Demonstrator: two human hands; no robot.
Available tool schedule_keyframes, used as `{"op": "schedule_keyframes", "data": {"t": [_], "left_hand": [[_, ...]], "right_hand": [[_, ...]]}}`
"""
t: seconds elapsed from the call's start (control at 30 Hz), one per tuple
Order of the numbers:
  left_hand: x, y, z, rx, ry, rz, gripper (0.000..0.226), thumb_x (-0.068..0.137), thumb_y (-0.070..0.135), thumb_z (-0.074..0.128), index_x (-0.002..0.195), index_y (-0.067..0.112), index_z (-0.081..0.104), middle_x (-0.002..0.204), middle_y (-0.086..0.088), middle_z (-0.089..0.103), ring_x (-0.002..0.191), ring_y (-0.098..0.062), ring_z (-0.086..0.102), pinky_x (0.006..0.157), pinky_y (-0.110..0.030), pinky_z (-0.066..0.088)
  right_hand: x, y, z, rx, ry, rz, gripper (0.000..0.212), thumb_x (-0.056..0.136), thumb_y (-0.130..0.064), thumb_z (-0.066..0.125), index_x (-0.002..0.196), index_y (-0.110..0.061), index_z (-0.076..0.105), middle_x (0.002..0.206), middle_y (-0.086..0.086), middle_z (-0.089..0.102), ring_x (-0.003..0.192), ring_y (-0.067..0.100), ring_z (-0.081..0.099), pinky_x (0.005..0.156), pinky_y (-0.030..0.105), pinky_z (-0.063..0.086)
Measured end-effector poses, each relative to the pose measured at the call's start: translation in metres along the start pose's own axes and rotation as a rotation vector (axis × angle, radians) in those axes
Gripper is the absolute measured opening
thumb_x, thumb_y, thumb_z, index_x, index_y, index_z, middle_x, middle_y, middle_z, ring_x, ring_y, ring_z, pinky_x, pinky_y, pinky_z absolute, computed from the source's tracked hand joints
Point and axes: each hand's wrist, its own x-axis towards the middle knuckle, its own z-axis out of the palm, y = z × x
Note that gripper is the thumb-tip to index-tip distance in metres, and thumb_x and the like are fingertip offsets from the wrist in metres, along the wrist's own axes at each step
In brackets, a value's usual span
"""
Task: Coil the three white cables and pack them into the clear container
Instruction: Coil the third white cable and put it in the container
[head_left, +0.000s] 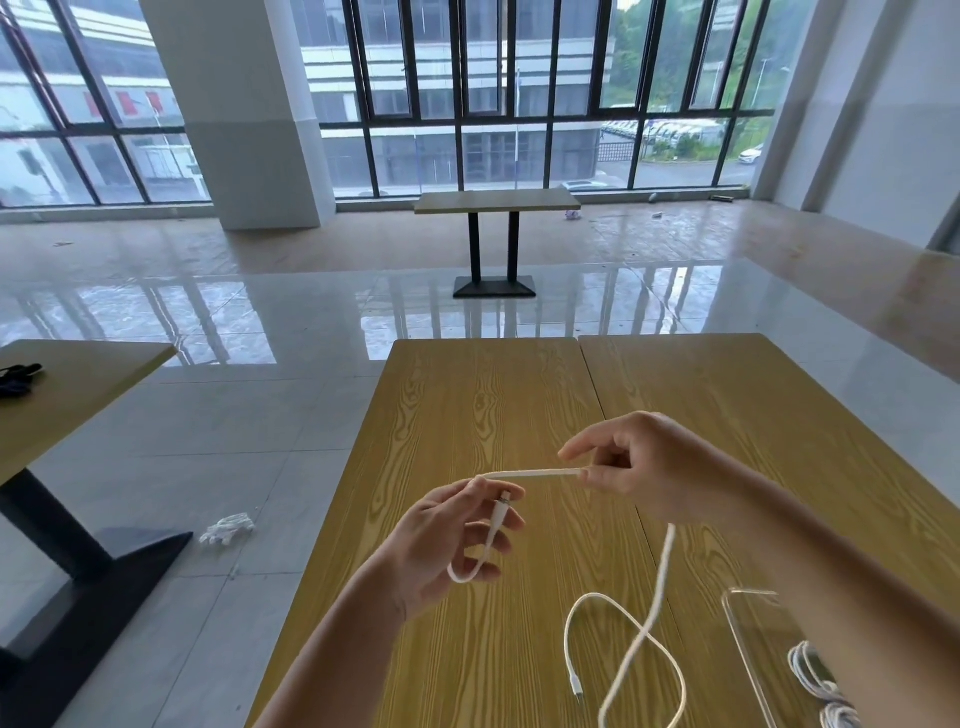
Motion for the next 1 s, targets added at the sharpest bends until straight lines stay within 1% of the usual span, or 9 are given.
{"op": "schedule_keyframes", "data": {"t": [0.2,0.3,0.37,0.47,0.53,0.63,0.8,0.93,1.0], "left_hand": [[0.006,0.003,-0.001,-0.248,0.232,0.062,0.042,0.106,0.028,0.035,0.112,0.009,0.072,0.098,-0.016,0.072,0.079,-0.023,0.066,0.063,-0.036,0.054],[0.01,0.006,0.014,-0.429,0.305,0.126,0.04,0.107,0.027,0.034,0.113,0.009,0.069,0.106,-0.016,0.075,0.088,-0.025,0.07,0.071,-0.037,0.055],[0.014,0.007,0.019,-0.558,0.329,0.15,0.039,0.107,0.027,0.034,0.116,0.008,0.066,0.108,-0.016,0.075,0.097,-0.027,0.071,0.076,-0.04,0.056],[0.017,0.006,0.023,-0.658,0.35,0.154,0.038,0.107,0.027,0.035,0.119,0.006,0.063,0.111,-0.019,0.073,0.103,-0.029,0.071,0.078,-0.041,0.056],[0.019,0.005,0.025,-0.726,0.332,0.145,0.038,0.107,0.028,0.033,0.124,0.007,0.06,0.114,-0.022,0.071,0.106,-0.032,0.069,0.081,-0.042,0.055],[0.022,0.001,0.027,-0.798,0.317,0.128,0.038,0.107,0.03,0.035,0.126,0.011,0.061,0.116,-0.022,0.071,0.106,-0.038,0.068,0.089,-0.049,0.053],[0.026,-0.004,0.026,-0.852,0.268,0.134,0.039,0.105,0.038,0.036,0.125,0.017,0.062,0.121,-0.016,0.068,0.106,-0.035,0.07,0.086,-0.052,0.054],[0.032,-0.005,0.019,-0.883,0.234,0.153,0.036,0.104,0.04,0.037,0.121,0.018,0.059,0.104,-0.012,0.069,0.092,-0.025,0.067,0.077,-0.044,0.051],[0.035,-0.005,0.014,-0.87,0.246,0.175,0.034,0.104,0.042,0.035,0.115,0.019,0.057,0.089,-0.008,0.061,0.077,-0.021,0.06,0.07,-0.04,0.048]], "right_hand": [[-0.003,0.009,-0.003,0.087,0.166,0.02,0.019,0.096,-0.02,0.063,0.109,-0.029,0.074,0.057,-0.011,0.058,0.04,0.0,0.045,0.043,0.011,0.037],[-0.004,0.0,0.026,0.134,0.213,-0.005,0.021,0.098,-0.018,0.058,0.112,-0.025,0.072,0.045,-0.015,0.055,0.036,0.003,0.037,0.04,0.017,0.037],[-0.008,-0.008,0.044,0.102,0.236,-0.02,0.024,0.098,-0.016,0.057,0.116,-0.021,0.072,0.043,-0.015,0.053,0.034,0.003,0.04,0.04,0.014,0.036],[-0.015,-0.02,0.062,0.037,0.231,-0.028,0.029,0.099,-0.014,0.053,0.121,-0.017,0.07,0.053,-0.021,0.049,0.039,-0.006,0.049,0.045,0.008,0.038],[-0.018,-0.024,0.07,-0.015,0.214,-0.032,0.03,0.098,-0.017,0.051,0.12,-0.019,0.071,0.071,-0.018,0.066,0.053,-0.007,0.058,0.056,0.007,0.044],[-0.018,-0.023,0.079,-0.074,0.221,-0.023,0.03,0.097,-0.02,0.047,0.113,-0.019,0.072,0.098,-0.003,0.078,0.086,0.011,0.072,0.078,0.031,0.058],[-0.016,-0.021,0.086,-0.077,0.191,-0.053,0.03,0.095,-0.021,0.045,0.109,-0.021,0.071,0.091,-0.003,0.077,0.084,0.014,0.072,0.076,0.034,0.059],[-0.017,-0.021,0.086,-0.049,0.117,-0.036,0.028,0.098,-0.021,0.047,0.115,-0.022,0.07,0.095,-0.005,0.076,0.089,0.009,0.07,0.084,0.031,0.056],[-0.019,-0.024,0.083,-0.012,0.07,-0.039,0.031,0.099,-0.02,0.049,0.124,-0.024,0.068,0.074,-0.014,0.066,0.068,-0.003,0.062,0.073,0.018,0.051]]}}
